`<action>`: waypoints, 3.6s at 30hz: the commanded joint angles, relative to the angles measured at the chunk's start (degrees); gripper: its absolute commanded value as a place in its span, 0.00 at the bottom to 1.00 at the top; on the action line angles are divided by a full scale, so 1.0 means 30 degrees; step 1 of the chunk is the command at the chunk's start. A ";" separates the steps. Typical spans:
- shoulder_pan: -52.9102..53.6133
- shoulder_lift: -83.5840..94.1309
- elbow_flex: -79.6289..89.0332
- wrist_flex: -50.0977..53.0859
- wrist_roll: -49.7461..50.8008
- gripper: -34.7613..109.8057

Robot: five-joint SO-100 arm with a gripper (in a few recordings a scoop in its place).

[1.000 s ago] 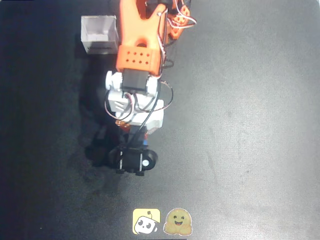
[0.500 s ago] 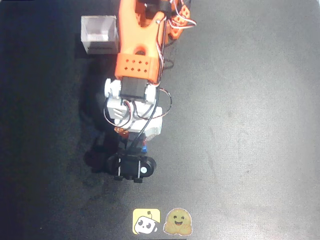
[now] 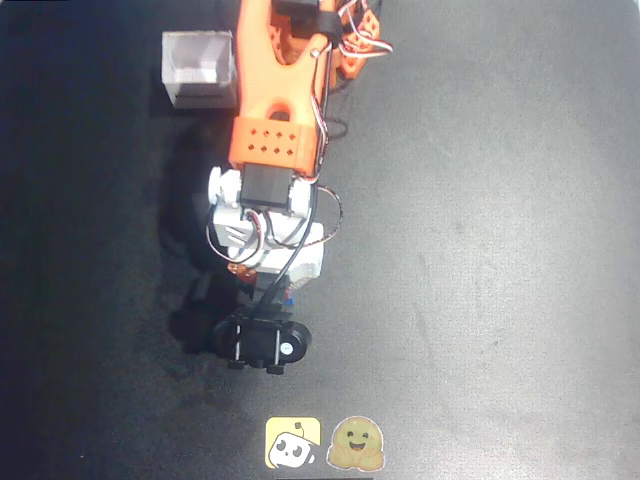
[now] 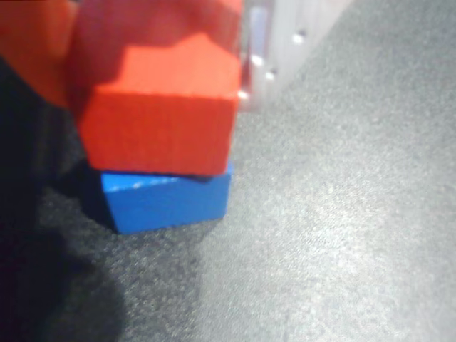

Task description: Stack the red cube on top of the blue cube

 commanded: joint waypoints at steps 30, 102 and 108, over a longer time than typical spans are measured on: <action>-0.0293 0.5420 -0.2168 0.3516 -0.1553 0.24; -0.1875 3.4541 2.7715 0.1406 0.0029 0.24; -0.1875 3.4541 2.7715 0.1406 0.0029 0.24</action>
